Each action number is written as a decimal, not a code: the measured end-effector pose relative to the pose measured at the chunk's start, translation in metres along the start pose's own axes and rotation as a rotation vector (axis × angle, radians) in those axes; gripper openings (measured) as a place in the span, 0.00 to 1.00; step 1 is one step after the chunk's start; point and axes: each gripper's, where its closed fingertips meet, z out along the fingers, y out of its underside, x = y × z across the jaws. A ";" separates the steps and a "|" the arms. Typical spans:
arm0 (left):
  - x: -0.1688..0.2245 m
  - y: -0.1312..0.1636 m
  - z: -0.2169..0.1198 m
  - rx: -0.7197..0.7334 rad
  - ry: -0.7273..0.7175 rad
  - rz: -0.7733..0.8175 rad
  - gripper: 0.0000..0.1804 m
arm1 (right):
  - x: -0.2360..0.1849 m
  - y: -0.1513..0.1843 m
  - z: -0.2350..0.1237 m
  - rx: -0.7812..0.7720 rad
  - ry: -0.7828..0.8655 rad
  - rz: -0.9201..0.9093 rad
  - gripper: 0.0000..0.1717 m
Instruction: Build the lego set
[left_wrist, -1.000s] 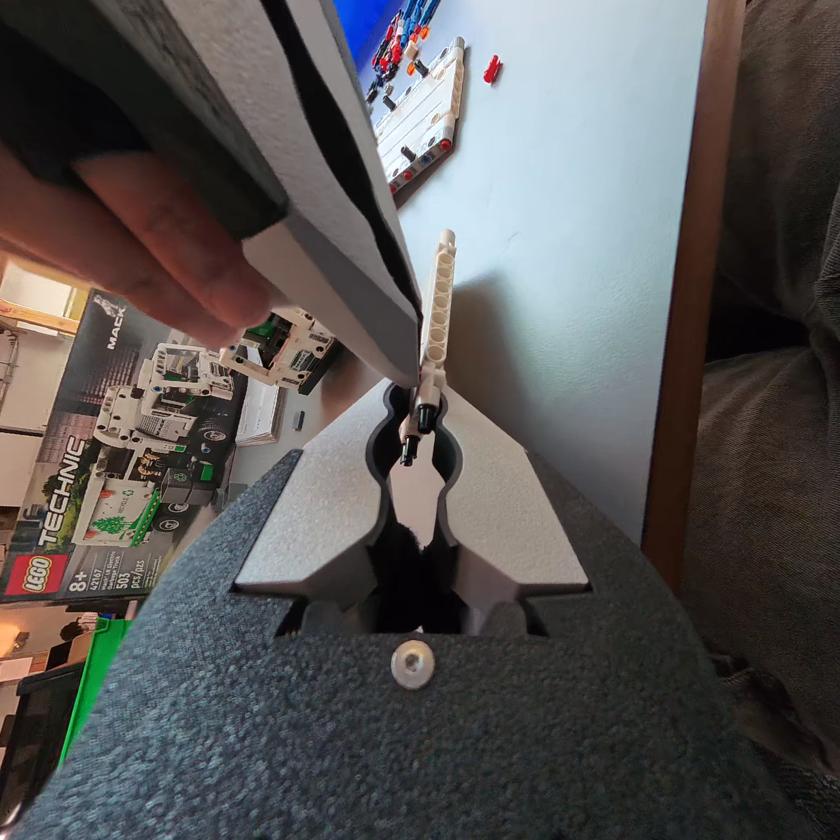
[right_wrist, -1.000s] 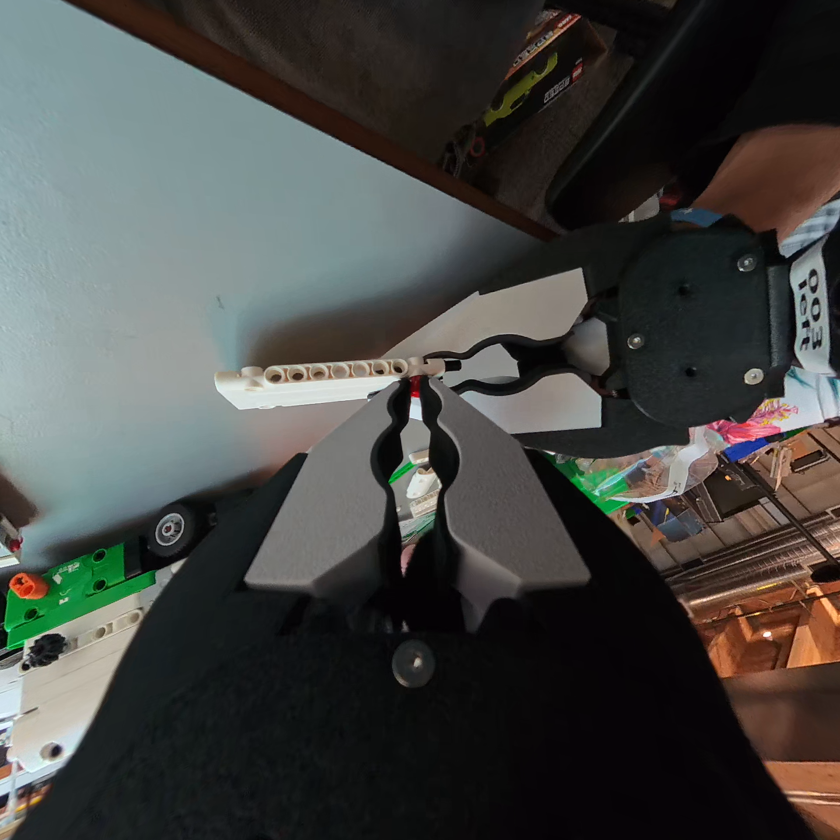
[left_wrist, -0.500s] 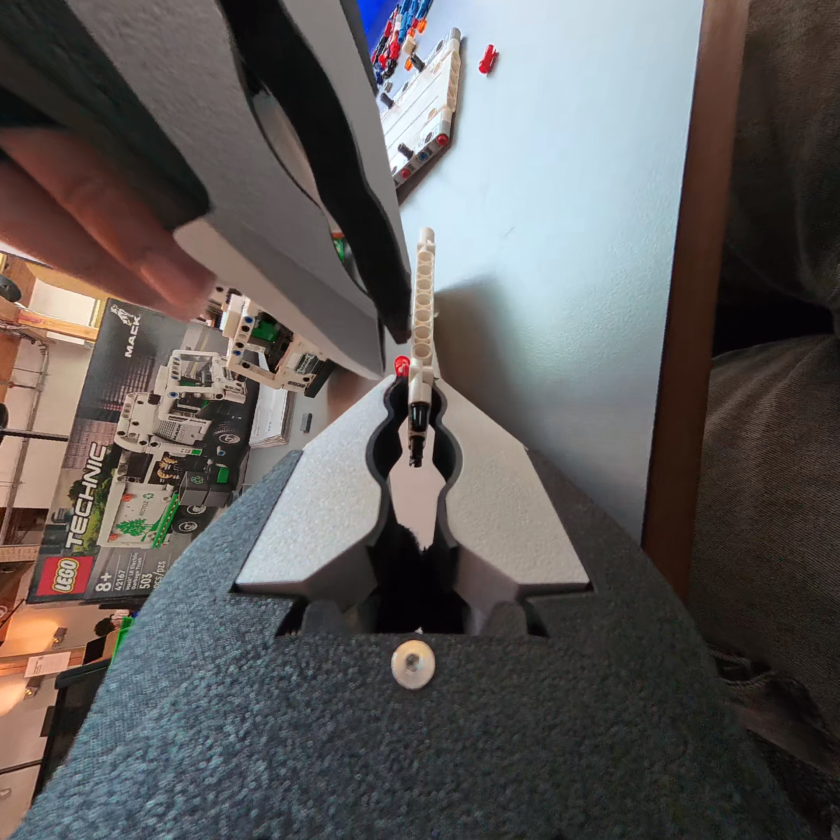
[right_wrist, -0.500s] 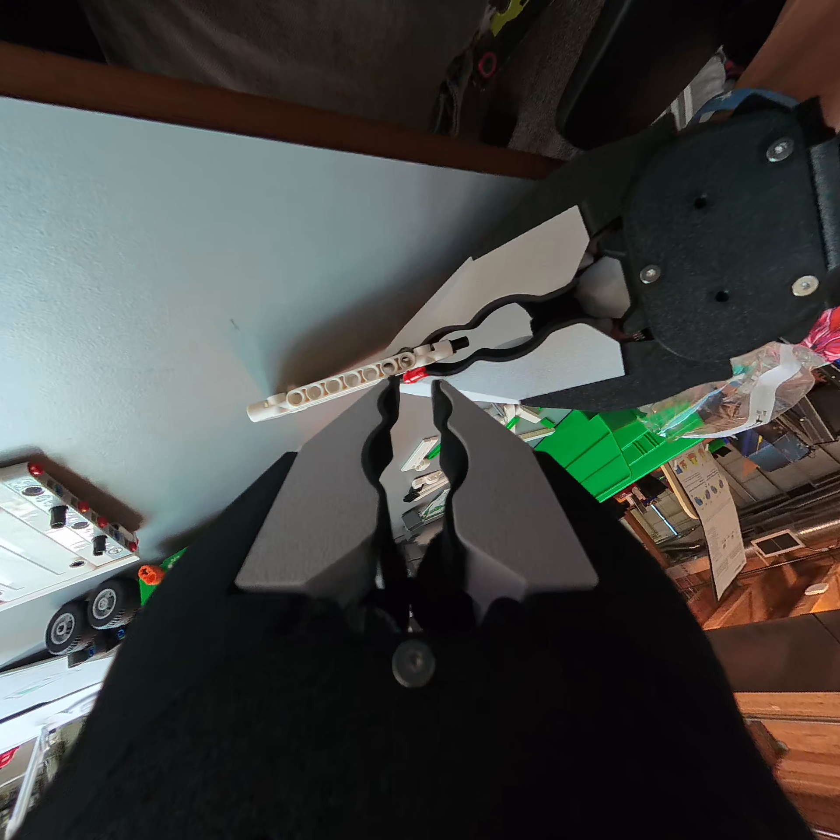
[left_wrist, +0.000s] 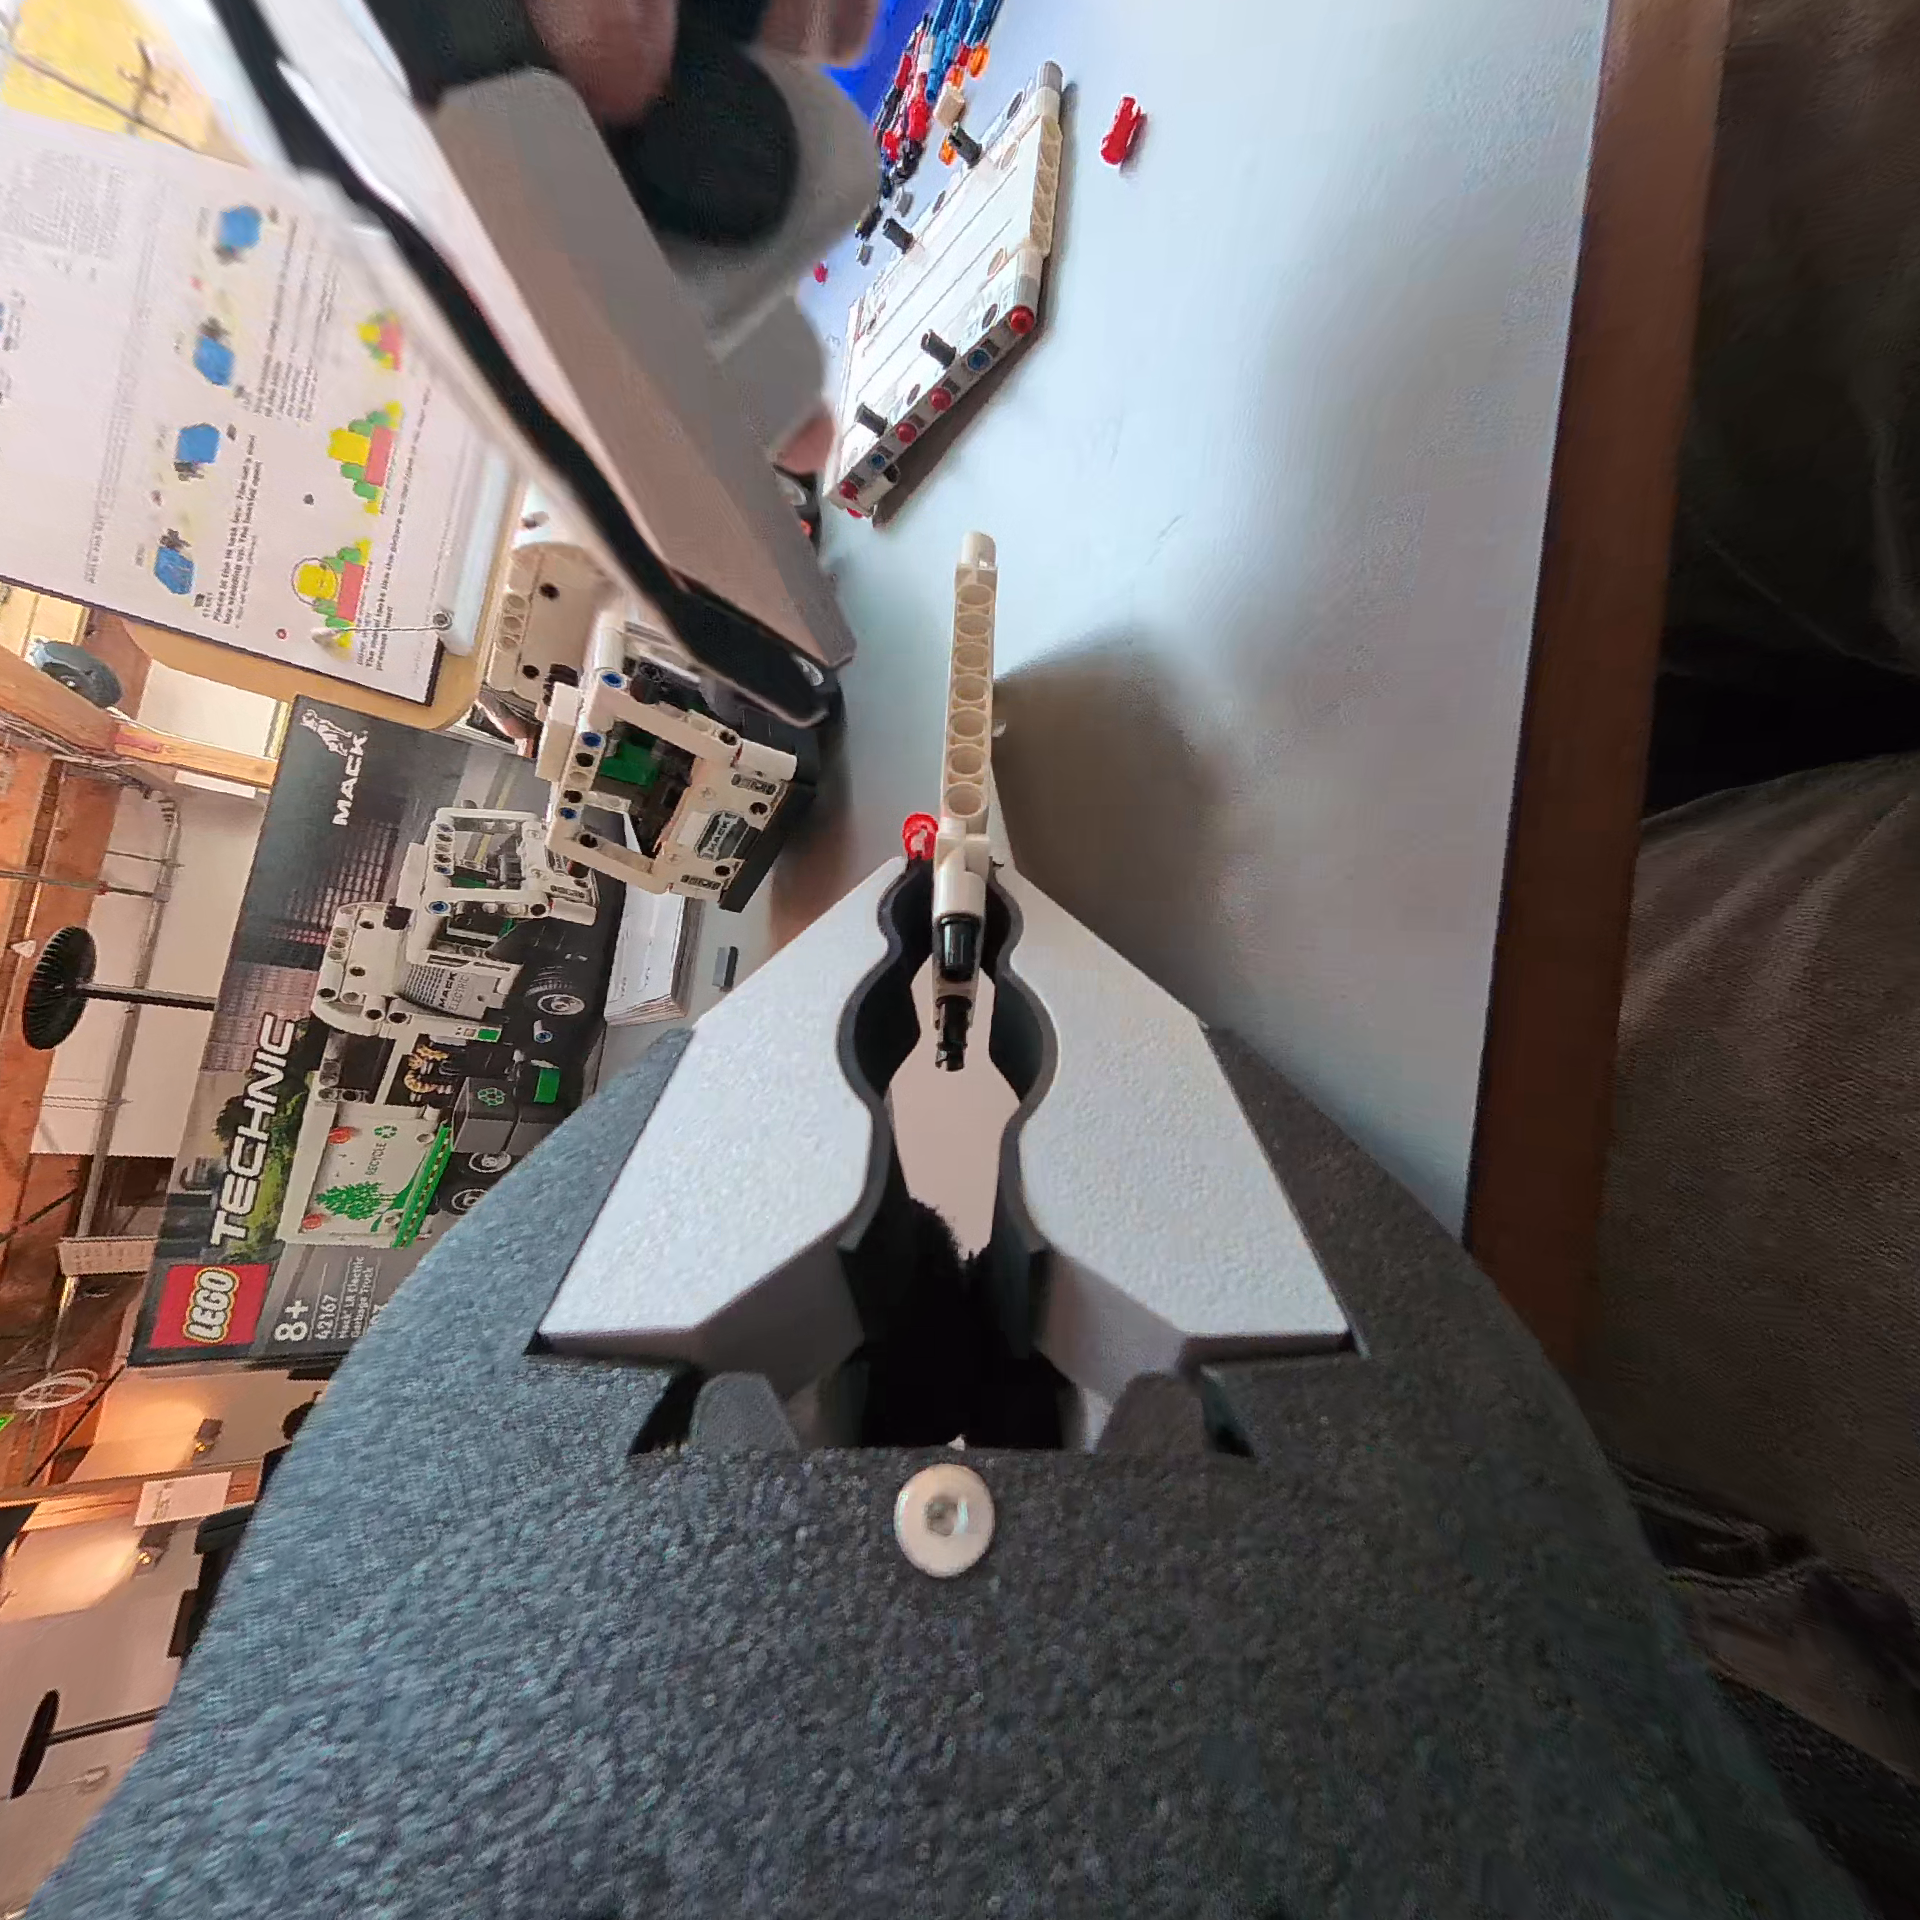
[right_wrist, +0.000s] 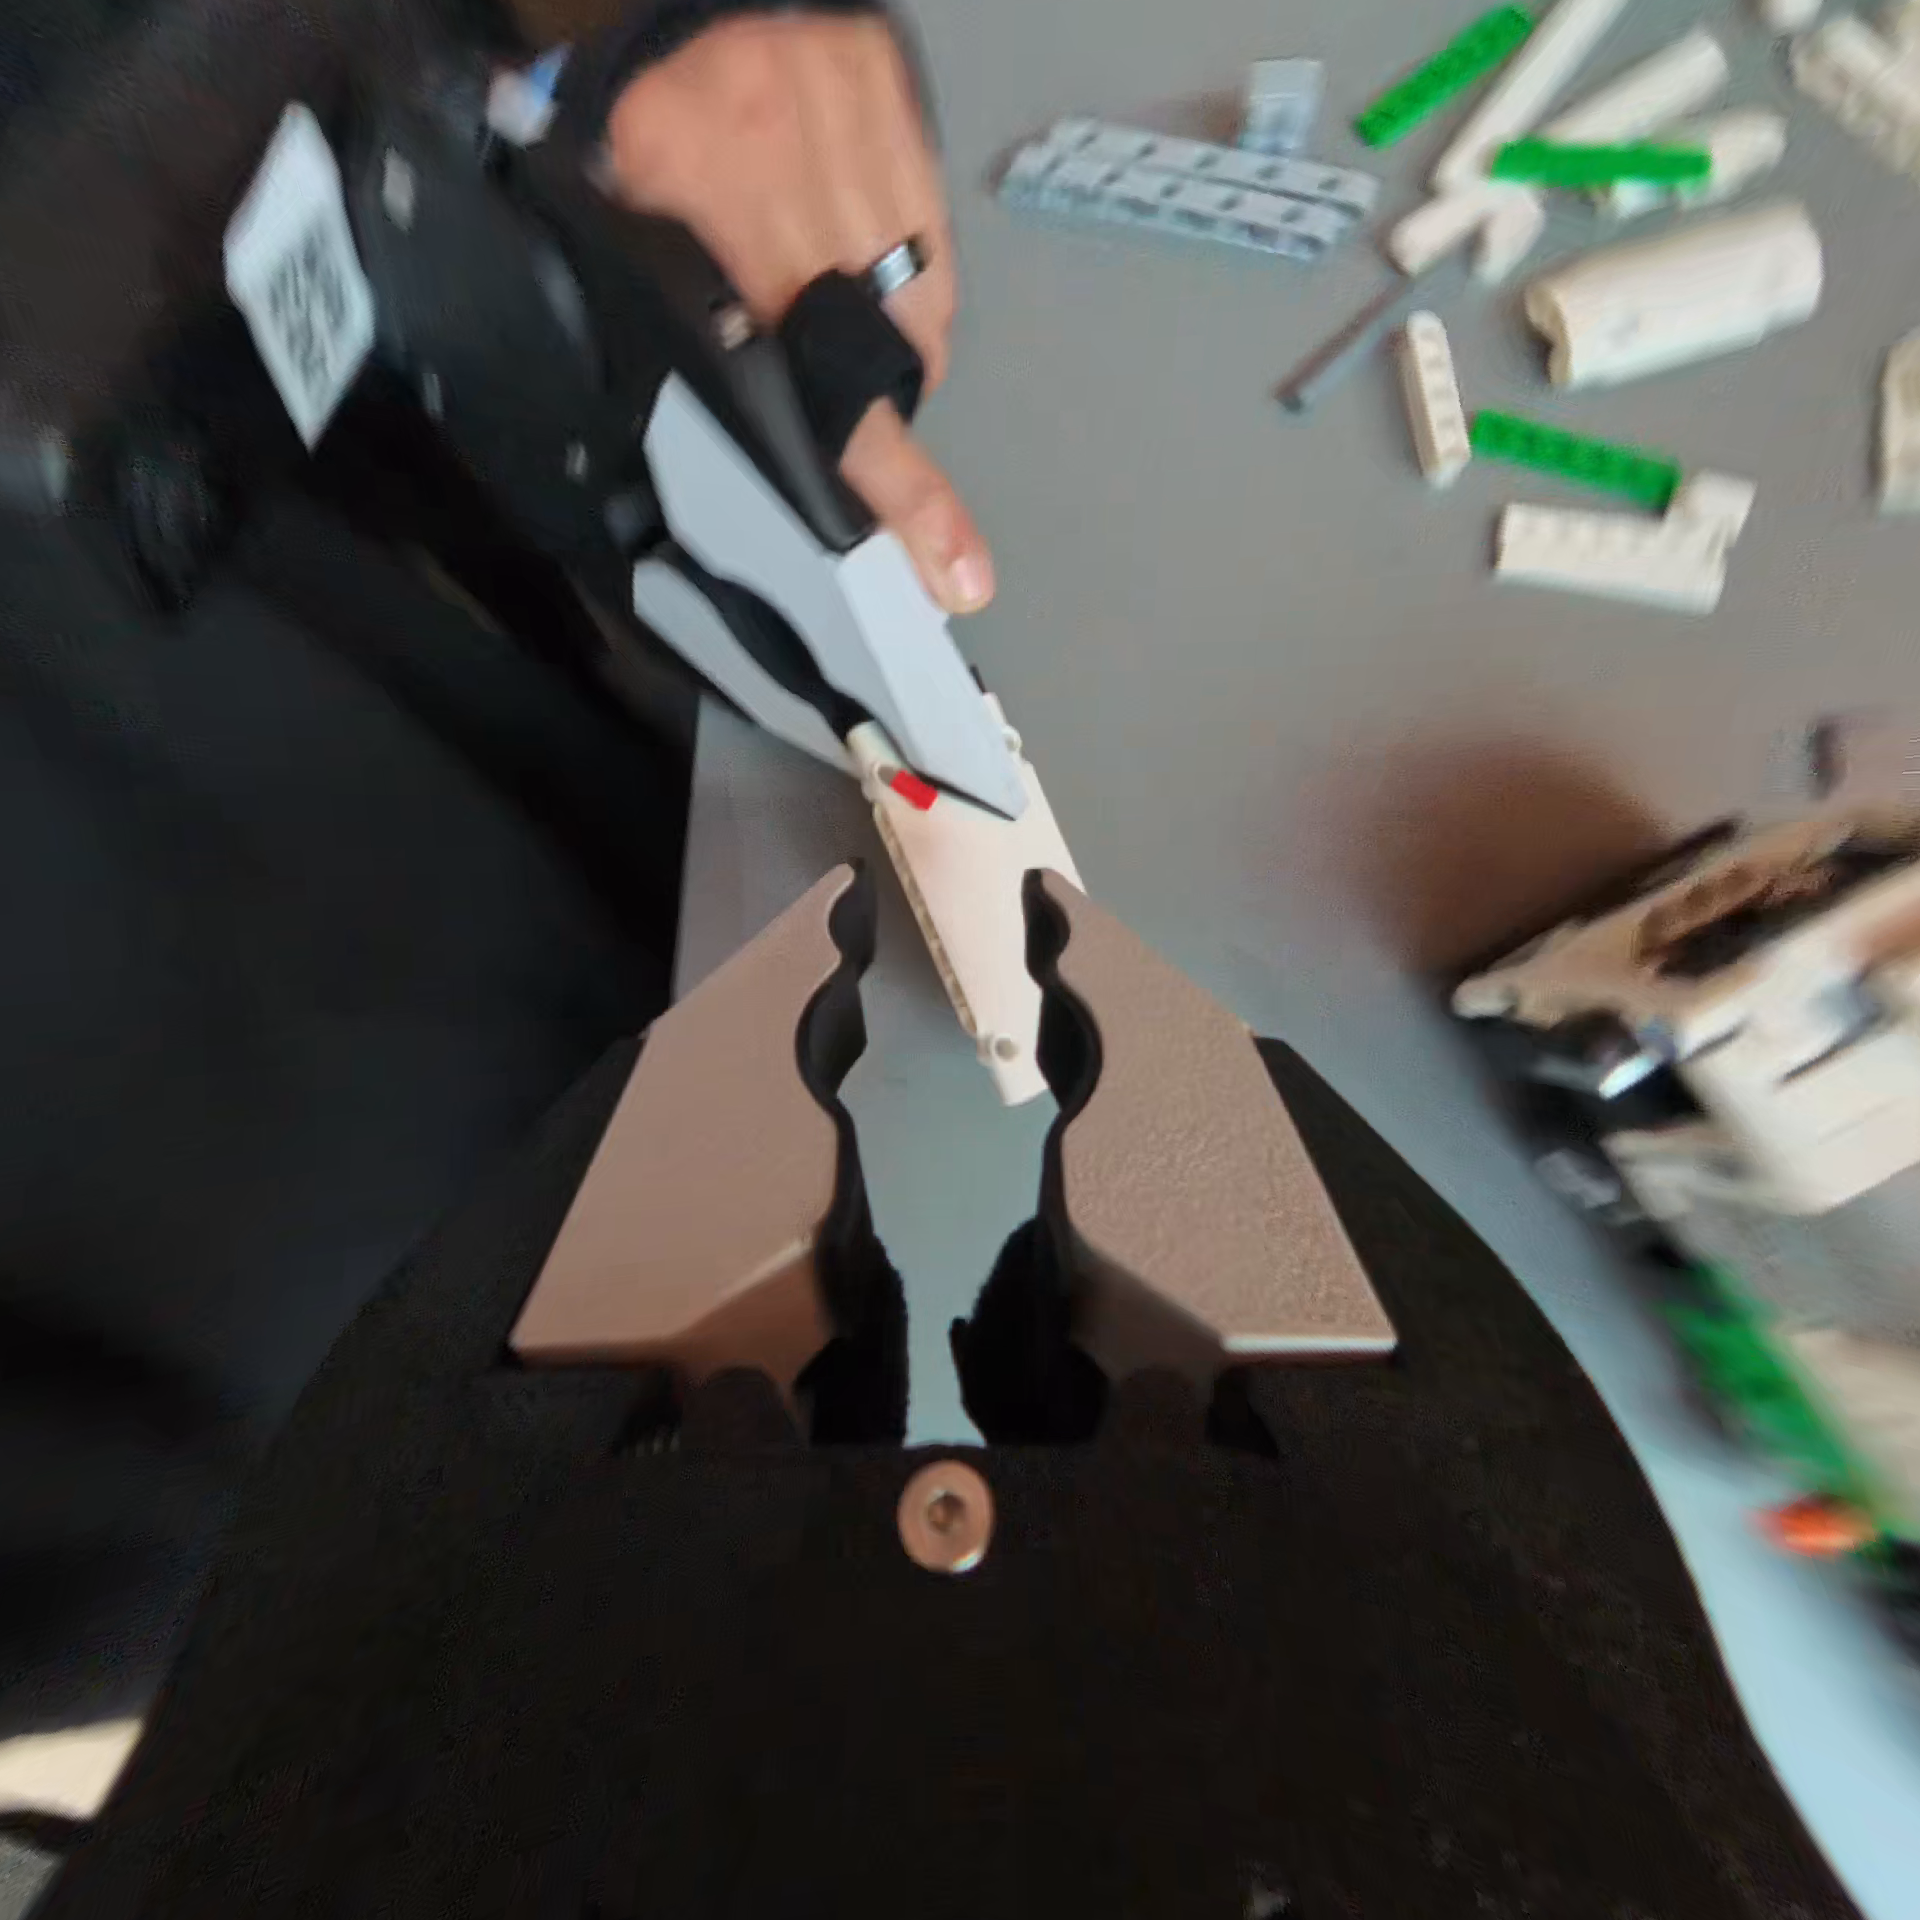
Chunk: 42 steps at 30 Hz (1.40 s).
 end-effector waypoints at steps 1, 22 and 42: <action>0.000 0.000 0.000 0.002 -0.003 0.003 0.04 | 0.001 0.001 0.002 0.084 -0.048 0.157 0.16; -0.004 0.003 0.002 -0.027 -0.040 0.008 0.03 | 0.007 0.001 0.025 0.283 -0.123 0.284 0.02; -0.021 0.017 0.014 -0.120 -0.058 -0.134 0.03 | 0.040 0.096 -0.035 0.170 0.545 0.379 0.02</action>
